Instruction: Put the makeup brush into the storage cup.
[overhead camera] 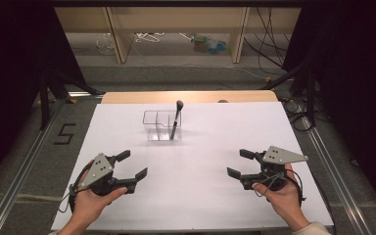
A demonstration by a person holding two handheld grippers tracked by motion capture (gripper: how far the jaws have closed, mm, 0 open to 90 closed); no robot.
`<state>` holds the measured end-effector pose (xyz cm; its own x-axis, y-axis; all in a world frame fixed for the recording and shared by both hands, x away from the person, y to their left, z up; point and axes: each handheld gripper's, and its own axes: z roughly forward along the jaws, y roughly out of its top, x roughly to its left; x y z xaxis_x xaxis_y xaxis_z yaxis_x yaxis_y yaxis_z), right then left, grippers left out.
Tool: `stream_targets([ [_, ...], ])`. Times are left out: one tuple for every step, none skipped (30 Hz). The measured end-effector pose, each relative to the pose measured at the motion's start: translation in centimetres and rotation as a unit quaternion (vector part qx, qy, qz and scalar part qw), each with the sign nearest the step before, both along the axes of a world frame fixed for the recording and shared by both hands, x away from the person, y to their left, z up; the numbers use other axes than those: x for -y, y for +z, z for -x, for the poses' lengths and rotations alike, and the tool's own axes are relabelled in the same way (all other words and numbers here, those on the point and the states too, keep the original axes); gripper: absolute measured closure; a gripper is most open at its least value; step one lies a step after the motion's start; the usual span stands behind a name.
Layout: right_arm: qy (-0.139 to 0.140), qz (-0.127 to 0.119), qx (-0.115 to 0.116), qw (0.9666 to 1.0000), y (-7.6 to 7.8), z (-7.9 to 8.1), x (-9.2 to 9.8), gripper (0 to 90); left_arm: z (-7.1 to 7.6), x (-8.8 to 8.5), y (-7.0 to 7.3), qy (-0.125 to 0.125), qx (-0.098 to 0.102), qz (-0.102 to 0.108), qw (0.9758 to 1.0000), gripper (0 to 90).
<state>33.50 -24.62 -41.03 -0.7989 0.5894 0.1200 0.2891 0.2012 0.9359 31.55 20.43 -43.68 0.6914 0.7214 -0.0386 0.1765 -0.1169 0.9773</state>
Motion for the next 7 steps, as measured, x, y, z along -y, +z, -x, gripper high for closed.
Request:
stream_targets([
  [-0.002,0.007,-0.003,1.0,0.06,0.05,0.05,20.6,-0.04,-0.04,-0.01,0.0,0.001,-0.003,1.0,16.5],
  [-0.002,0.008,-0.004,1.0,0.04,0.04,0.04,20.5,-0.06,-0.06,-0.01,0.0,0.001,-0.004,1.0,16.5],
  [-0.001,0.007,-0.005,1.0,0.01,0.02,0.03,20.5,-0.07,-0.04,-0.02,0.0,0.001,-0.005,1.0,16.5],
  [-0.002,0.009,-0.005,0.9999,0.01,0.02,0.06,20.5,-0.17,-0.04,-0.05,-0.005,0.007,-0.007,0.9999,16.5],
  [-0.001,0.002,-0.003,1.0,-0.06,-0.04,0.03,20.5,-0.15,0.06,-0.08,-0.004,0.006,-0.003,1.0,16.5],
  [0.0,0.001,-0.004,1.0,-0.09,-0.05,0.0,20.5,-0.08,0.05,-0.04,-0.002,0.003,-0.008,1.0,16.5],
  [-0.001,0.002,-0.004,1.0,-0.1,-0.06,0.01,20.5,-0.1,0.08,-0.05,-0.003,0.004,-0.007,1.0,16.5],
])
